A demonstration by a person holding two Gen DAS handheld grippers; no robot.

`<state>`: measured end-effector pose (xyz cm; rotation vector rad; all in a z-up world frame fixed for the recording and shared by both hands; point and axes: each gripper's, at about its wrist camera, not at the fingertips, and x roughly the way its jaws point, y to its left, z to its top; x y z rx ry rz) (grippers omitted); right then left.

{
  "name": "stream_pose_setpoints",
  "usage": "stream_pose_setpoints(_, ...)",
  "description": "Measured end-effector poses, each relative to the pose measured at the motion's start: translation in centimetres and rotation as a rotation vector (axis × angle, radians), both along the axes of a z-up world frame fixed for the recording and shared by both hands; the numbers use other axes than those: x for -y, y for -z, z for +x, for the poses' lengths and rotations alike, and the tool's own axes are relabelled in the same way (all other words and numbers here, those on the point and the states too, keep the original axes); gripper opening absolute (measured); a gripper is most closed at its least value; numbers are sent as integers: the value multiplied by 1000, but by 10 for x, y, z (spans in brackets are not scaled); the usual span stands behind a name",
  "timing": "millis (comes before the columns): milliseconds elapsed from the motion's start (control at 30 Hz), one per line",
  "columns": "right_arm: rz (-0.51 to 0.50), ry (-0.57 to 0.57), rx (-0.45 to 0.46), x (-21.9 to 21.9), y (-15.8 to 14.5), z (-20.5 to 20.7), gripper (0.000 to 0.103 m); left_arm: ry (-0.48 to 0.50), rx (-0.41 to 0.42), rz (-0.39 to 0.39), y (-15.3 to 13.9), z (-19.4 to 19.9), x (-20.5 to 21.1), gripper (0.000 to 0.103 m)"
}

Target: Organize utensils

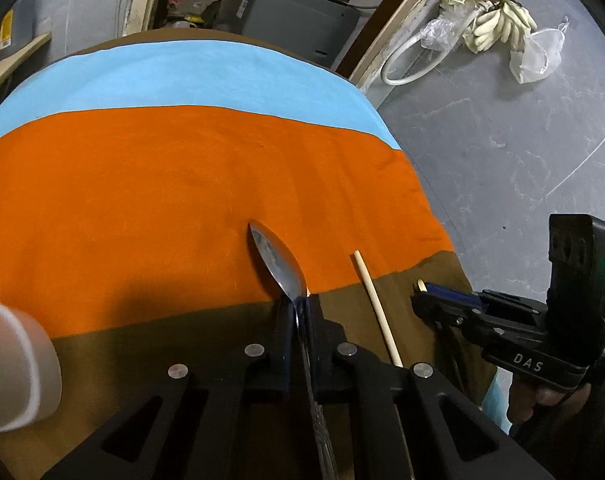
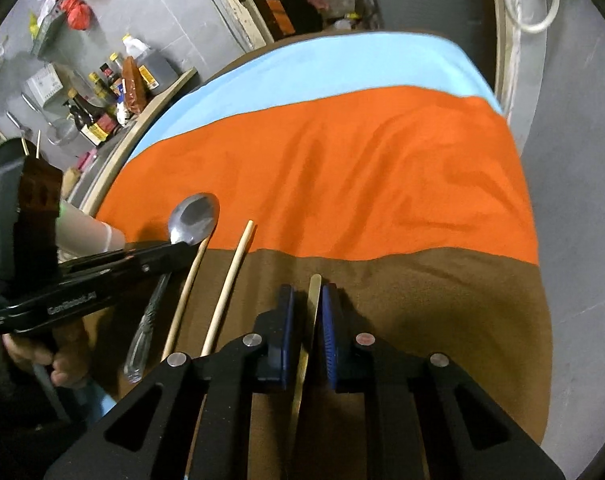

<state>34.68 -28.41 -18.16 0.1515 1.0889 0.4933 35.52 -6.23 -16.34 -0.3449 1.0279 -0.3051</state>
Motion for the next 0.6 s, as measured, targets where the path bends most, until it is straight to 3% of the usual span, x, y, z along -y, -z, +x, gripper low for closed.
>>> stream_pose_setpoints(167,-9,-5,-29,-7,7,1,13,-20,-50,-58,5,13,-5,7)
stream_pose_setpoints(367,12,42,-35,-5,2,-1,5,-8,-46,-6,-1,3,4,3)
stream_pose_setpoints(600,51,98,35,5,-19,-29,5,-25,30,-9,-22,-30,-4,3)
